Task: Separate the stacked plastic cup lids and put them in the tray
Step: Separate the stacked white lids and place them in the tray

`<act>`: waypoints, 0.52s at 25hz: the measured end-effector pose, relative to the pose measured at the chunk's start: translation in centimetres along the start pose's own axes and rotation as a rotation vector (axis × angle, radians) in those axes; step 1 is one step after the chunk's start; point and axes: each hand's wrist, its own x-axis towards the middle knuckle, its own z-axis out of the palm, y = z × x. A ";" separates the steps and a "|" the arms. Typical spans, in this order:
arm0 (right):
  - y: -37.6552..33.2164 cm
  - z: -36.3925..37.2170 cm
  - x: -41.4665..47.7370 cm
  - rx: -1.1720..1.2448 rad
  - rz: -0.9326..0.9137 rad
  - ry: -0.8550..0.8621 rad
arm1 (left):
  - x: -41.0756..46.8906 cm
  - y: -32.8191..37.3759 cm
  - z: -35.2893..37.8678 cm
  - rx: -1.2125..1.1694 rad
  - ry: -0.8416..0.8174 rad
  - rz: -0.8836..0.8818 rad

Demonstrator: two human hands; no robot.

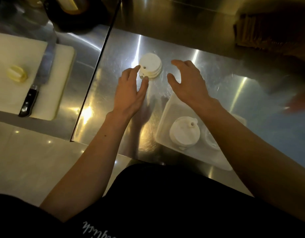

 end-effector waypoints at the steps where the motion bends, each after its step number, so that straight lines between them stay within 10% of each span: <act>1: -0.3 0.3 0.6 0.000 0.016 -0.007 | 0.9 -0.4 0.0 0.001 -0.019 -0.008; 13: -0.8 4.4 7.0 -0.025 0.218 -0.130 | 7.4 -4.0 2.3 -0.062 -0.177 -0.070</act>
